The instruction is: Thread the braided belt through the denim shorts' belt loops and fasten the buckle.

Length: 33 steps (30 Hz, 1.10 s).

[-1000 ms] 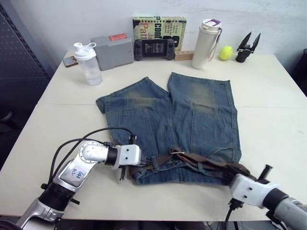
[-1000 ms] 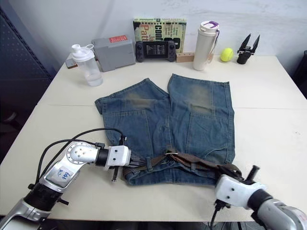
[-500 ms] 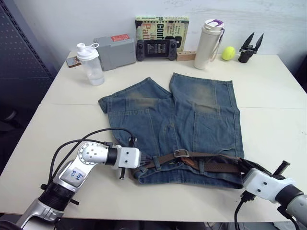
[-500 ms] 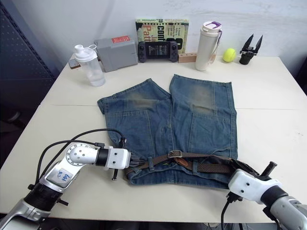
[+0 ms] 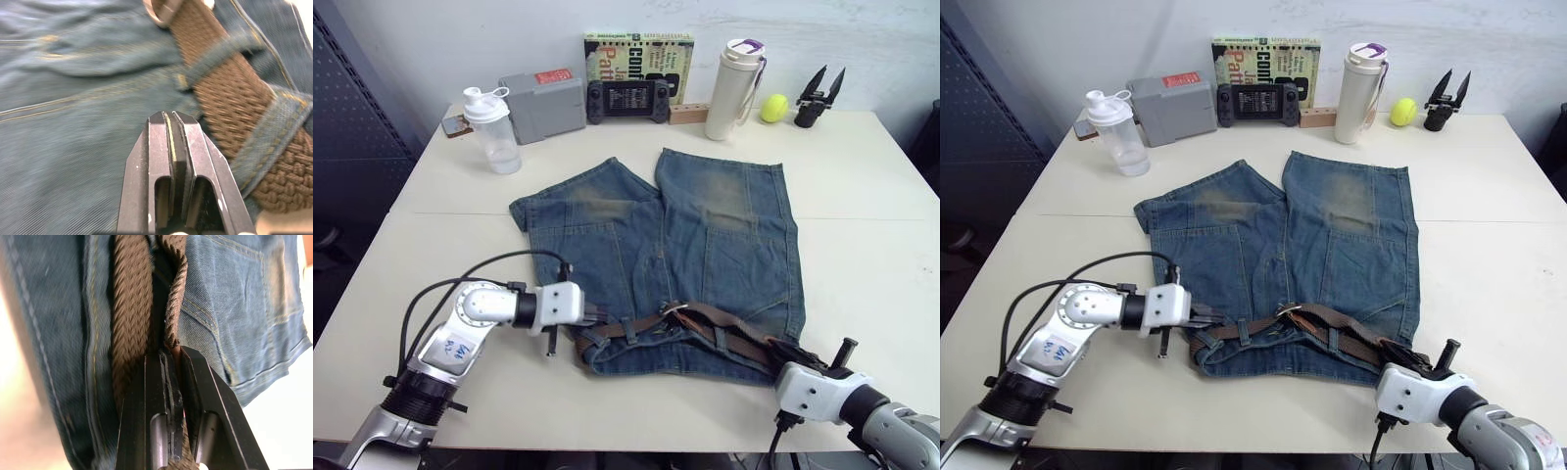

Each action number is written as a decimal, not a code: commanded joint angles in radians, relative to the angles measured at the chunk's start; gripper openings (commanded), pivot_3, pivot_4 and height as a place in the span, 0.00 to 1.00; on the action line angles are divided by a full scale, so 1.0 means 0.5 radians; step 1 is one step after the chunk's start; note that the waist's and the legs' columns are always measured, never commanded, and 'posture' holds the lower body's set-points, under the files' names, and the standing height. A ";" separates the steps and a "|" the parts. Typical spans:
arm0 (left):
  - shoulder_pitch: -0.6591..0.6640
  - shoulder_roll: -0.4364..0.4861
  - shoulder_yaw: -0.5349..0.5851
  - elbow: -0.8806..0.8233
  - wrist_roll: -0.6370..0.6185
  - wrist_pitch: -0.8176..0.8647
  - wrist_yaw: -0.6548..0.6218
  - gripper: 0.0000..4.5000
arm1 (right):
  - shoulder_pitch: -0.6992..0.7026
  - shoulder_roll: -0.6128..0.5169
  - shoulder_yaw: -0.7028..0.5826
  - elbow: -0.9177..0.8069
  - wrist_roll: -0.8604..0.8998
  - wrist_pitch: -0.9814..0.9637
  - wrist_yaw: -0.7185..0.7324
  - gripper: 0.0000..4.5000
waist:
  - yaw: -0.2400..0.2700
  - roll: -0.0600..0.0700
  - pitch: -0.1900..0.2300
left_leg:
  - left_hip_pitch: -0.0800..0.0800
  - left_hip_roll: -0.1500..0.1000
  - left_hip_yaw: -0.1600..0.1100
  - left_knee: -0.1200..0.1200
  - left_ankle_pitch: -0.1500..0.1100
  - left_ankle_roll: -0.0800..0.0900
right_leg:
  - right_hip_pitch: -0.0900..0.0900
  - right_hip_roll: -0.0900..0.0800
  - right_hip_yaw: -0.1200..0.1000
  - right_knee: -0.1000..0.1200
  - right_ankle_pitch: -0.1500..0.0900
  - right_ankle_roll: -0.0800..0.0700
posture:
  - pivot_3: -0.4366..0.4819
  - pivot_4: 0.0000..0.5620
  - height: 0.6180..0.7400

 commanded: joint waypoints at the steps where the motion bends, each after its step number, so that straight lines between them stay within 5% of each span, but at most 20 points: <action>1: -0.007 0.007 0.106 -0.142 -0.187 0.166 -0.021 0.00 | 0.023 0.020 -0.051 -0.052 0.175 0.138 0.107 0.19 | 0.000 0.000 0.000 | 0.000 0.000 0.000 0.000 0.000 0.000 | 0.000 0.000 0.000 0.000 0.000 0.000 | 0.48 0.27 0.92; 8: 0.082 0.054 0.100 -0.315 -0.355 0.426 -0.103 0.00 | -0.029 -0.002 -0.295 -0.313 0.784 0.418 0.336 0.78 | 0.001 0.002 0.003 | -0.002 -0.001 -0.002 0.000 0.000 0.000 | 0.000 0.000 0.000 0.000 0.000 0.000 | 0.48 0.27 0.92; 14: 0.123 0.031 0.075 -0.398 -0.446 0.578 -0.110 0.00 | -0.033 -0.059 -0.309 -0.563 1.264 0.778 0.503 0.78 | 0.003 0.004 0.005 | -0.002 -0.001 -0.001 0.000 0.000 0.000 | -0.001 0.000 0.000 -0.001 0.000 0.000 | 0.48 0.27 0.92; 21: 0.283 0.060 0.082 -0.602 -0.573 0.752 -0.129 0.00 | -0.090 -0.095 0.011 -0.460 0.904 0.776 0.335 0.78 | 0.001 0.004 0.007 | -0.004 0.000 -0.001 0.001 -0.003 0.004 | -0.002 -0.003 0.003 -0.003 0.000 0.000 | 0.48 0.27 0.92; 27: 0.352 -0.026 -0.145 -0.508 -0.051 0.313 0.097 0.00 | -0.201 -0.056 0.297 -0.213 0.505 0.784 0.085 0.78 | 0.003 0.003 0.006 | -0.004 -0.005 0.000 0.003 -0.003 0.003 | -0.001 -0.003 0.004 -0.004 0.000 0.000 | 0.48 0.27 0.92; 33: 0.422 -0.101 -0.135 -0.451 0.100 0.044 0.219 0.00 | -0.145 0.040 0.330 -0.197 0.396 0.712 -0.077 0.78 | 0.002 -0.002 0.003 | -0.003 -0.002 0.000 0.005 -0.004 0.003 | 0.000 -0.002 0.004 -0.003 0.000 0.000 | 0.48 0.27 0.92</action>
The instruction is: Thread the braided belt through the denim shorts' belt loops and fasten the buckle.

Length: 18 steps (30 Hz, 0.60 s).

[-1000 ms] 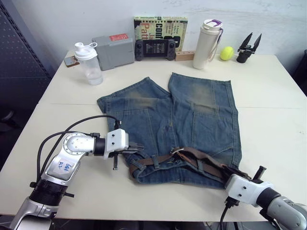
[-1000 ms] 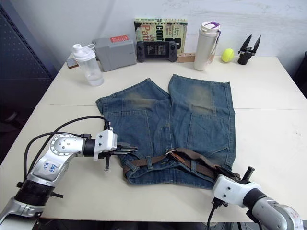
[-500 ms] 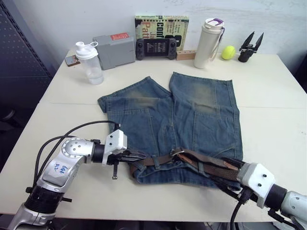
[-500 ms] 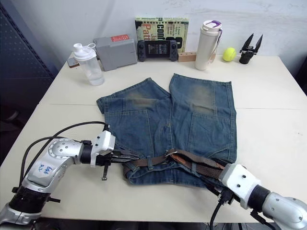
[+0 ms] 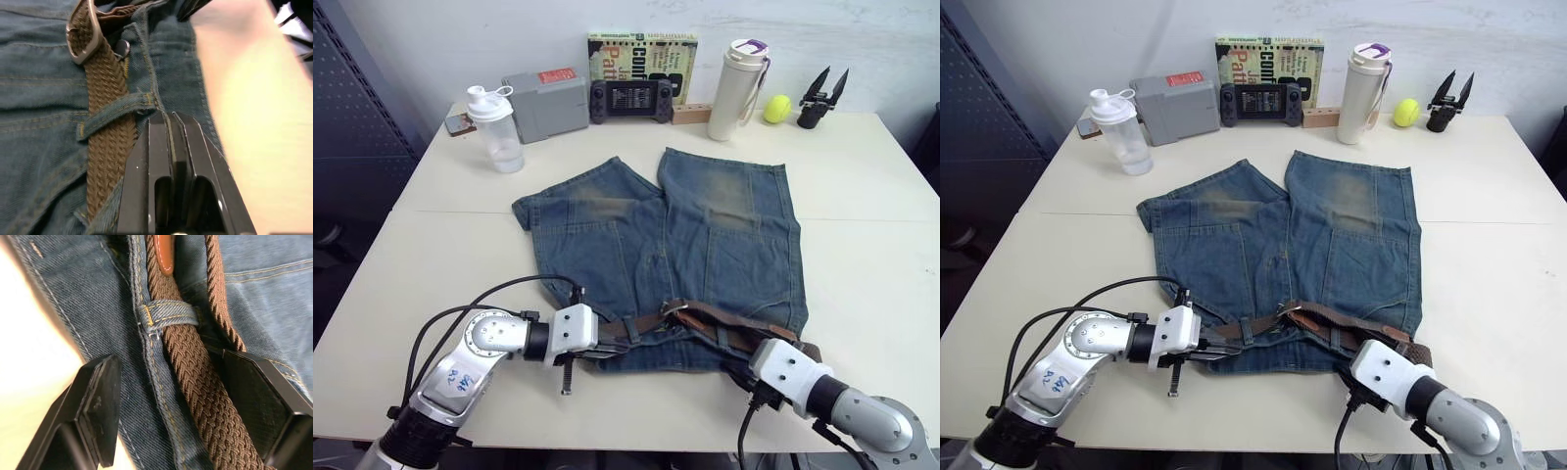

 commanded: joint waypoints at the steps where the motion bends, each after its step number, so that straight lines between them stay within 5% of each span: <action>1: 0.070 -0.021 0.043 0.009 0.065 -0.152 0.085 0.00 | 0.075 0.047 -0.006 0.061 -0.108 -0.017 -0.109 0.78 | -0.001 0.001 0.000 | 0.000 0.001 0.000 0.000 0.000 0.000 | 0.000 0.000 0.000 0.000 0.000 0.000 | 0.48 0.27 0.92; 11: 0.456 -0.064 0.333 -0.185 0.006 -0.487 0.282 0.00 | 0.187 0.246 -0.018 -0.060 -0.018 -0.152 -0.191 0.78 | -0.003 0.004 0.003 | 0.000 0.011 0.000 -0.001 -0.002 -0.001 | -0.001 -0.001 -0.001 -0.002 0.000 0.000 | 0.48 0.27 0.92; 18: 0.592 -0.089 0.436 -0.399 -0.094 -0.413 0.362 0.00 | 0.075 0.302 -0.011 0.023 -0.055 -0.059 -0.253 0.78 | -0.002 0.007 0.005 | -0.001 0.011 0.000 -0.001 -0.004 0.000 | -0.002 -0.003 -0.002 -0.005 -0.001 -0.001 | 0.48 0.27 0.92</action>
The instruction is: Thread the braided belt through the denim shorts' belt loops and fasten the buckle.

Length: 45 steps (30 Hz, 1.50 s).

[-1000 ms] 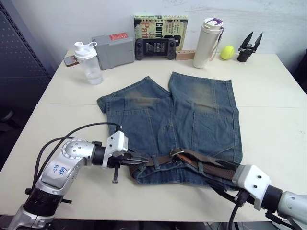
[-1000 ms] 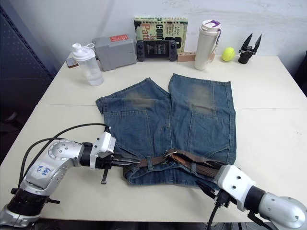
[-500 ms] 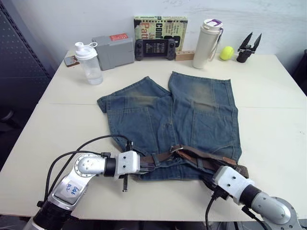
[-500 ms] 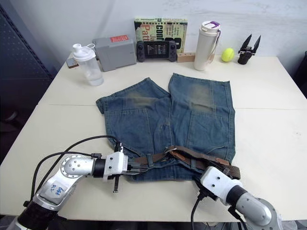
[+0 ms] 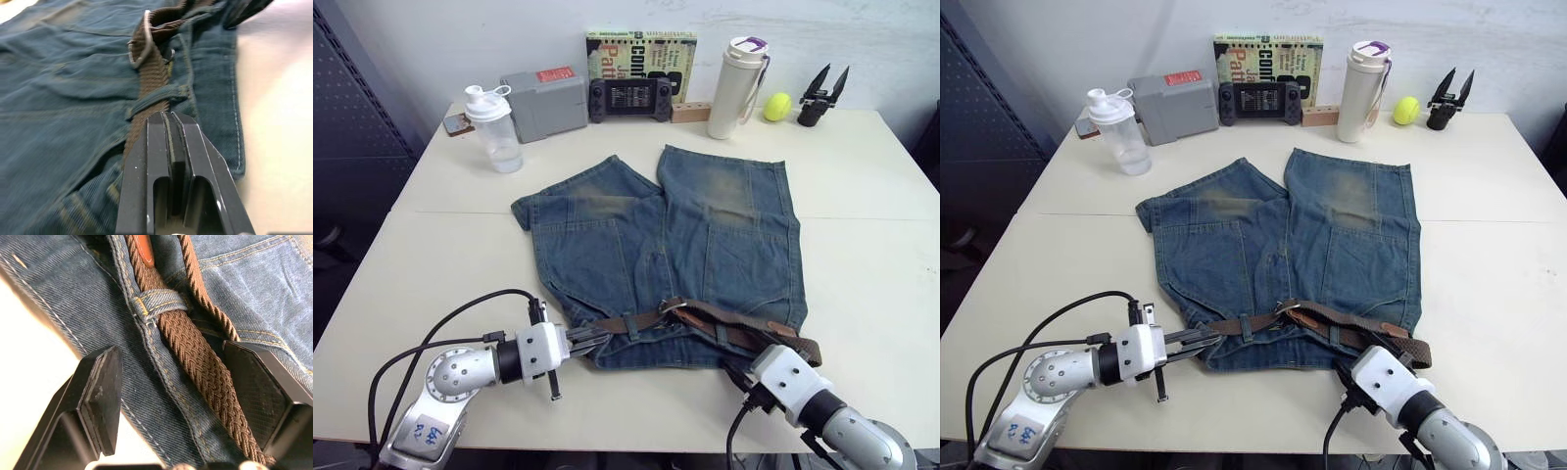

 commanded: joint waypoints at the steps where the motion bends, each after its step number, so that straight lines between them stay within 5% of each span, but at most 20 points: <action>1: 0.019 -0.004 0.040 -0.182 -0.056 0.026 0.042 0.00 | -0.083 0.055 0.000 0.042 -0.024 0.079 -0.066 0.78 | -0.001 0.000 0.000 | 0.000 0.000 0.000 0.000 0.000 0.000 | 0.001 0.000 0.000 -0.001 0.000 0.000 | 0.48 0.27 0.92; 8: -0.018 -0.021 0.051 -0.196 -0.004 0.048 0.120 0.00 | -0.199 0.069 0.099 0.086 -0.093 0.154 -0.077 0.78 | -0.005 0.001 0.000 | 0.001 0.001 0.000 0.001 -0.001 -0.001 | 0.000 0.001 0.000 -0.001 -0.001 -0.001 | 0.48 0.27 0.92; 11: -0.016 -0.018 0.055 -0.190 0.023 0.032 0.148 0.00 | -0.230 0.078 0.132 0.077 -0.128 0.153 -0.095 0.63 | -0.011 0.001 0.000 | 0.001 0.001 0.001 0.001 -0.001 -0.001 | 0.000 0.002 0.000 -0.001 -0.001 -0.001 | 0.48 0.27 0.92; 15: 0.029 -0.018 0.061 -0.225 0.071 0.056 0.210 0.00 | -0.190 0.036 0.192 0.026 -0.167 0.177 -0.051 0.18 | -0.011 0.001 0.000 | 0.001 0.001 0.001 0.000 -0.001 0.000 | 0.000 0.002 -0.001 0.000 -0.001 -0.001 | 0.48 0.27 0.92; 16: 0.035 -0.012 0.062 -0.230 0.075 0.055 0.212 0.00 | -0.182 0.030 0.197 0.018 -0.172 0.181 -0.043 0.13 | -0.010 0.001 0.000 | 0.001 0.001 0.001 0.000 -0.001 0.000 | 0.000 0.002 -0.001 0.000 -0.001 -0.001 | 0.48 0.27 0.92; 17: 0.048 -0.014 0.080 -0.237 0.093 0.049 0.233 0.07 | -0.166 0.014 0.209 0.004 -0.199 0.177 -0.035 0.02 | -0.010 0.001 0.000 | 0.001 0.001 0.001 0.000 -0.001 0.000 | 0.000 0.002 -0.001 0.000 -0.001 -0.001 | 0.48 0.27 0.92; 23: 0.092 -0.015 0.126 -0.264 0.134 0.060 0.294 0.61 | -0.155 -0.033 0.279 -0.012 -0.407 0.046 -0.114 0.00 | -0.005 0.001 0.000 | 0.001 0.001 0.001 0.000 -0.002 -0.001 | 0.000 0.002 -0.001 -0.003 -0.001 -0.002 | 0.48 0.27 0.92; 24: 0.097 -0.018 0.121 -0.275 0.141 0.064 0.301 0.64 | -0.160 -0.045 0.310 0.012 -0.490 -0.014 -0.155 0.00 | -0.006 0.001 0.000 | 0.001 0.002 0.001 0.000 -0.002 -0.001 | 0.000 0.002 -0.001 -0.003 -0.001 -0.002 | 0.48 0.27 0.92; 27: 0.094 -0.031 0.093 -0.284 0.180 0.080 0.323 0.96 | -0.184 -0.028 0.389 0.077 -0.666 -0.115 -0.255 0.00 | -0.010 0.001 0.000 | 0.001 0.002 0.001 0.000 -0.002 -0.002 | -0.001 0.003 -0.001 -0.003 -0.002 -0.003 | 0.48 0.27 0.92; 36: -0.024 0.017 -0.017 -0.347 0.216 0.401 0.289 0.98 | -0.219 0.078 0.523 0.152 -0.901 -0.147 -0.350 0.00 | -0.052 0.001 0.000 | 0.001 0.008 0.002 -0.001 -0.003 -0.004 | -0.001 0.007 -0.004 0.002 -0.003 -0.005 | 0.48 0.27 0.92; 45: -0.064 0.091 -0.115 -0.318 0.629 0.515 0.426 0.98 | -0.194 0.125 0.563 0.123 -0.918 -0.183 -0.324 0.00 | -0.054 0.001 0.000 | 0.001 0.011 0.002 -0.002 -0.005 -0.007 | -0.002 0.010 -0.004 0.001 -0.004 -0.008 | 0.48 0.27 0.92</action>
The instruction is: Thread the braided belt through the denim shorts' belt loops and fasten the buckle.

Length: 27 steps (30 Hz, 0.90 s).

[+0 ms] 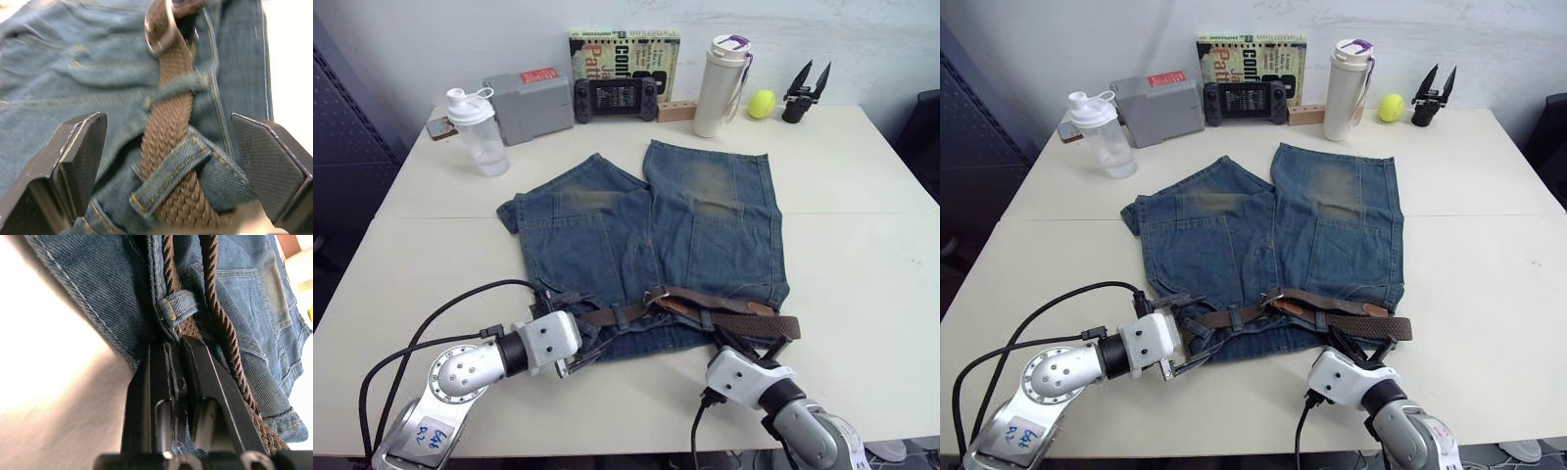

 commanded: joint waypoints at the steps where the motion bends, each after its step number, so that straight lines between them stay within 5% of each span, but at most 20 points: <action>1: -0.024 -0.022 -0.036 -0.031 0.168 0.056 0.104 0.98 | 0.025 0.011 0.040 -0.011 0.005 -0.045 0.032 0.00 | 0.001 0.000 0.000 | 0.000 0.000 0.000 0.000 0.000 0.000 | 0.000 0.000 0.000 0.000 0.000 0.000 | 0.48 0.27 0.92; 11: -0.038 -0.181 -0.100 -0.012 0.420 0.173 0.307 0.98 | 0.049 0.016 0.052 -0.019 0.005 -0.046 0.046 0.00 | 0.005 0.000 0.000 | 0.000 0.000 0.000 0.000 0.000 0.000 | 0.000 -0.001 0.000 0.004 0.000 0.000 | 0.48 0.27 0.92; 15: 0.054 -0.190 -0.112 -0.048 0.469 0.097 0.352 0.72 | 0.033 0.040 0.064 -0.020 0.008 -0.022 0.053 0.00 | 0.001 0.000 0.000 | 0.000 0.001 -0.001 -0.001 0.000 0.000 | 0.000 -0.002 0.000 0.003 0.000 -0.001 | 0.48 0.27 0.92; 22: 0.096 -0.231 -0.061 -0.038 0.497 0.206 0.380 0.08 | 0.000 0.095 0.049 0.003 0.015 0.020 0.051 0.00 | 0.002 0.000 0.000 | 0.001 0.003 -0.001 -0.001 -0.001 -0.001 | -0.001 -0.005 0.000 0.000 -0.003 -0.005 | 0.48 0.27 0.92; 27: 0.205 -0.404 0.168 0.045 0.404 0.360 0.540 0.07 | -0.012 0.193 -0.016 0.005 0.032 0.124 0.023 0.00 | 0.000 0.000 0.000 | 0.002 0.004 -0.001 -0.001 -0.001 -0.001 | -0.001 -0.005 -0.001 0.005 -0.003 -0.006 | 0.48 0.27 0.92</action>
